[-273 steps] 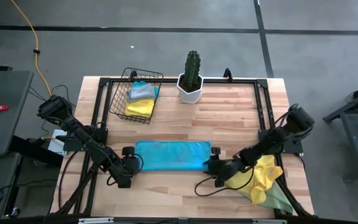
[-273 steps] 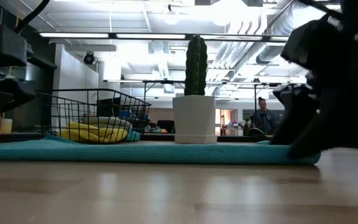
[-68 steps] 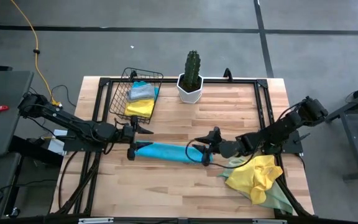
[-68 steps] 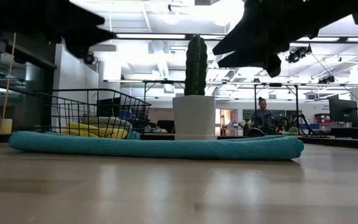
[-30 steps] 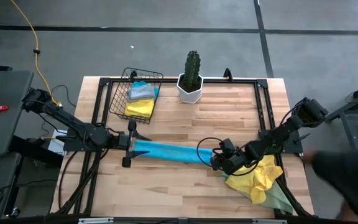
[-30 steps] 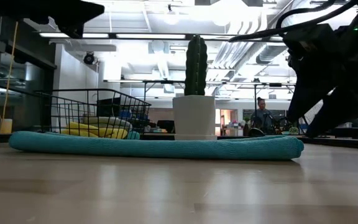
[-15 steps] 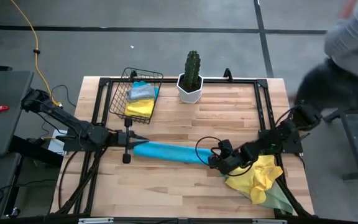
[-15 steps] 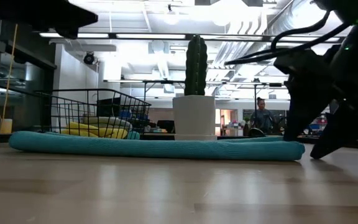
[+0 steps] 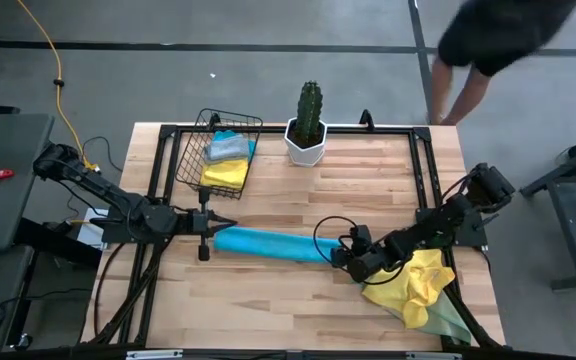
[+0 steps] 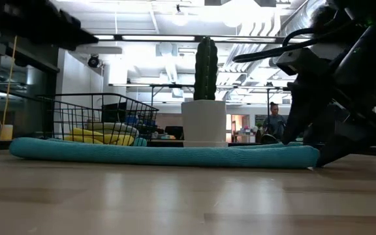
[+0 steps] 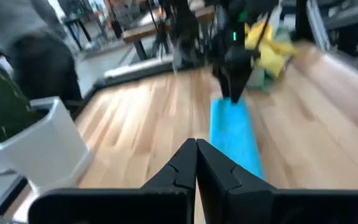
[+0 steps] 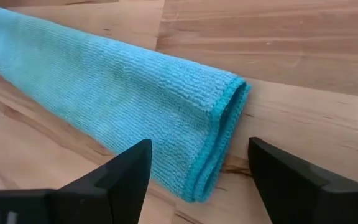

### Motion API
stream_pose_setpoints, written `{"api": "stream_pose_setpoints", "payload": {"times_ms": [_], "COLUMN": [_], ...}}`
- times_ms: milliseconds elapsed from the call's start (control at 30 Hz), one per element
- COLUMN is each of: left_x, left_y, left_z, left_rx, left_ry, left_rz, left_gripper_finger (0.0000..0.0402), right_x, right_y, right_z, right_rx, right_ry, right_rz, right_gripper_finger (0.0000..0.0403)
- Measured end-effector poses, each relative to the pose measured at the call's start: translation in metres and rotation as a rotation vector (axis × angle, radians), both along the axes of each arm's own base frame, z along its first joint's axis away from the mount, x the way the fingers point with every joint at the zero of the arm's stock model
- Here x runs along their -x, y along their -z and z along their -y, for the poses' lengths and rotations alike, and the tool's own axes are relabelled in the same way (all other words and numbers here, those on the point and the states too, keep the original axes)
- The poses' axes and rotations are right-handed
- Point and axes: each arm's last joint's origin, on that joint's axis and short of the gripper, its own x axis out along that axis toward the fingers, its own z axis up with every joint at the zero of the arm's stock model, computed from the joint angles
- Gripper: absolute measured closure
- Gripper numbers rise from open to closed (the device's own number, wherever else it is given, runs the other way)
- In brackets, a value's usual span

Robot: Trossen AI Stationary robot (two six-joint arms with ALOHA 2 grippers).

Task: Fold microfiber towels
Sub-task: Fold the blue microfiber towel on the table

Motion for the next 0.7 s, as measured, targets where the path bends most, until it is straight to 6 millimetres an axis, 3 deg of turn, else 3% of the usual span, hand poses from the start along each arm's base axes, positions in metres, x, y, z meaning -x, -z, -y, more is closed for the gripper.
{"api": "stream_pose_setpoints", "payload": {"times_ms": [267, 700], "left_x": [0.002, -0.002], "left_y": [0.006, -0.010], "left_z": [-0.001, 0.003], "left_rx": [-0.011, 0.104], "left_ry": [-0.024, 0.054], "left_rz": [-0.064, -0.023], "left_gripper_finger": [0.0401, 0.0402], "right_x": [-0.002, -0.005], "right_y": [0.006, 0.005], "right_z": [0.000, -0.001], "right_rx": [-0.004, -0.035], "right_ry": [0.052, 0.075], "right_rz": [0.007, 0.045], "right_gripper_finger": [0.0146, 0.0153]}}
